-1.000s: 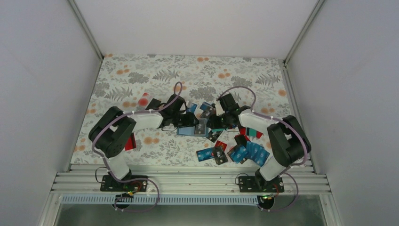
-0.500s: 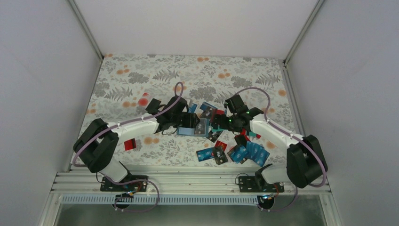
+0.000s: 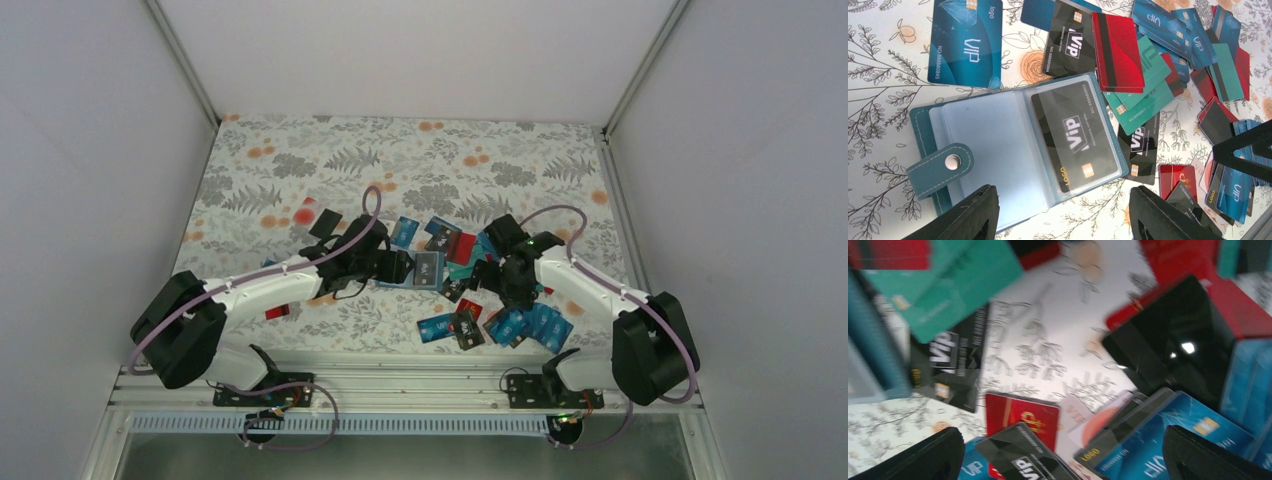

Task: Put the credit cards into the card holder

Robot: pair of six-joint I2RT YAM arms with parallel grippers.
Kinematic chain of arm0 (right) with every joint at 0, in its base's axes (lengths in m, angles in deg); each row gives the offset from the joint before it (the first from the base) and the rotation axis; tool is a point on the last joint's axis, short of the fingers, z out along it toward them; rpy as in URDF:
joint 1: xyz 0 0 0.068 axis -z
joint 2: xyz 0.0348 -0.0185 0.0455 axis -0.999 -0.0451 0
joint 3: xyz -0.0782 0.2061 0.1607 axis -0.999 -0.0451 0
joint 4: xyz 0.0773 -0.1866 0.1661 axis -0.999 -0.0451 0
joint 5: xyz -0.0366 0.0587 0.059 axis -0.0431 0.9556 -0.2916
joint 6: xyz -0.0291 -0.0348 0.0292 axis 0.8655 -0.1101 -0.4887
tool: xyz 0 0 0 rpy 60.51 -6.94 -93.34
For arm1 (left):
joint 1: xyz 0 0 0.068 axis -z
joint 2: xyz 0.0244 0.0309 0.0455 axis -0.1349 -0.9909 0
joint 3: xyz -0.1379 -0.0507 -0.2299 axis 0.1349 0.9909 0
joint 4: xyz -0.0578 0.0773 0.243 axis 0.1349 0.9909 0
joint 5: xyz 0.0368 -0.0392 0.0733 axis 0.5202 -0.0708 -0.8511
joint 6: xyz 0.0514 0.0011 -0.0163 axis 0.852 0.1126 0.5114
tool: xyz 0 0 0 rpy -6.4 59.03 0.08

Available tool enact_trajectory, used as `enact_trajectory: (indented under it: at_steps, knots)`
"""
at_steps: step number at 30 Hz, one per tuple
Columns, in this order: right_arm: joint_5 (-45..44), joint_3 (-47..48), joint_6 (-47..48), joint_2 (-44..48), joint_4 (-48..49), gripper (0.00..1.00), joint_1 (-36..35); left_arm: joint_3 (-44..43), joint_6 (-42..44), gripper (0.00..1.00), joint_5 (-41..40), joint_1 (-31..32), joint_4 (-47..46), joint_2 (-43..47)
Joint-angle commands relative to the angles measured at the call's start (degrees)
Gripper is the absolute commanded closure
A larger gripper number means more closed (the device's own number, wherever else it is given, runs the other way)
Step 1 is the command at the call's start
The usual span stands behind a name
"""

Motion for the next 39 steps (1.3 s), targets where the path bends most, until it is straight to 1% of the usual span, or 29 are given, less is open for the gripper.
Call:
enact_trajectory:
  at_steps: [1, 9, 18, 22, 24, 27, 30, 32, 35, 39]
  knots:
    - [-2.09, -3.24, -8.07, 1.65, -6.24, 0.00, 2.23, 1.22, 1.99, 0.35, -0.69, 0.21, -1.01, 1.93]
    - [1.60, -10.63, -10.74, 2.30, -3.20, 0.00, 7.43, 1.43, 2.17, 0.36, 0.69, 0.20, -1.84, 1.57]
    - [3.09, -12.58, -8.56, -1.53, 2.03, 0.01, 10.18, 0.92, 1.93, 0.38, 0.93, 0.23, -1.68, 0.31]
    - [3.67, -14.45, -8.46, -2.07, 3.88, 0.11, 10.38, 0.84, 1.88, 0.38, 0.70, 0.16, -1.65, -0.20]
    - [3.84, -15.00, -8.44, -2.40, 4.67, 0.20, 10.37, 0.59, 1.95, 0.39, 0.69, 0.22, -1.52, -0.68]
    - [3.91, -14.96, -8.08, -3.56, 5.08, 0.26, 10.41, 0.12, 2.14, 0.39, 0.65, 0.20, -1.42, -1.24]
    - [3.90, -14.65, -7.47, -4.79, 5.36, 0.37, 10.46, 0.08, 2.26, 0.39, 0.54, 0.13, -1.47, -1.62]
    - [3.91, -14.47, -7.08, -5.49, 5.56, 0.38, 10.45, 0.17, 2.22, 0.39, 0.52, 0.23, -1.54, -1.85]
    - [4.28, -14.05, -6.66, -6.07, 5.81, 0.46, 10.40, 0.30, 2.17, 0.40, 0.51, 0.14, -1.65, -1.87]
    - [4.85, -11.97, -5.56, -6.12, 4.97, 0.53, 10.41, 0.22, 2.14, 0.40, 0.51, 0.18, -1.56, -1.72]
